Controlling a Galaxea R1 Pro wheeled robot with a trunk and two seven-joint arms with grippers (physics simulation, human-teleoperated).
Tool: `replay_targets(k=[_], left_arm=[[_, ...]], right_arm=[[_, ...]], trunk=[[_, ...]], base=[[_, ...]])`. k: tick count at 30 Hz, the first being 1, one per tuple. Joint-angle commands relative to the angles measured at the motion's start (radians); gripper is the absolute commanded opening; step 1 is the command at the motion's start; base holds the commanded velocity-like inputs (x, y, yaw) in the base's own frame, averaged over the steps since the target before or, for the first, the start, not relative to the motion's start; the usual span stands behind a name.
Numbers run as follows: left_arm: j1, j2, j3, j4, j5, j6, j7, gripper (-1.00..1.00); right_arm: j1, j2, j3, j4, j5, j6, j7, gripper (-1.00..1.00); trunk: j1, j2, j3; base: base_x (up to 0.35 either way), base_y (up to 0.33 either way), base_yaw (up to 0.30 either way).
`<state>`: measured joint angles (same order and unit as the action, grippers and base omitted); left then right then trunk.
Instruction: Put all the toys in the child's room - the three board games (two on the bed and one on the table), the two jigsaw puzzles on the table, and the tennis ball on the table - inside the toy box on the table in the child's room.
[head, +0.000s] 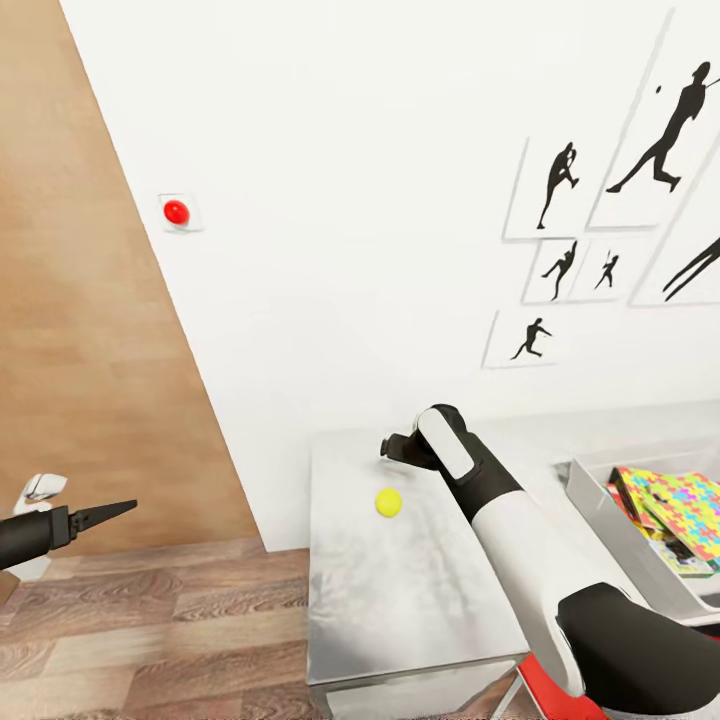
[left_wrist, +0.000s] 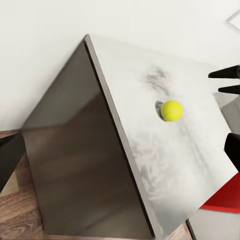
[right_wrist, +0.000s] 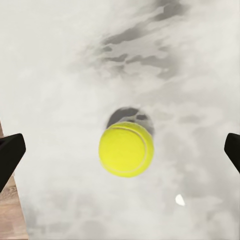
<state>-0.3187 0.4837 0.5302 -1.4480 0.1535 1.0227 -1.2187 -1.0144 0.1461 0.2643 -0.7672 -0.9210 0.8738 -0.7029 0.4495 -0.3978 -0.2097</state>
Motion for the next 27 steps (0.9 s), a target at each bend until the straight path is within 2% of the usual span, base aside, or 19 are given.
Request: replay_targets(k=[1,27], left_arm=[[-0.001,0.001,0.0,0.0,0.001,0.006,-0.002,1.0],[-0.001,0.0,-0.001,0.0,0.003,0.007,-0.006,1.0]], right_arm=[[-0.002,0.0,0.003,0.005,-0.01,0.001,-0.011,1.0],[-0.01,-0.001,0.004,0.02,-0.01,0.001,-0.01,1.0]], trunk=[[0.001,-0.002,-0.004],[0.001,-0.002,-0.046]], base=[[0.0,0.0,0.0],[0.025,0.032,0.0]])
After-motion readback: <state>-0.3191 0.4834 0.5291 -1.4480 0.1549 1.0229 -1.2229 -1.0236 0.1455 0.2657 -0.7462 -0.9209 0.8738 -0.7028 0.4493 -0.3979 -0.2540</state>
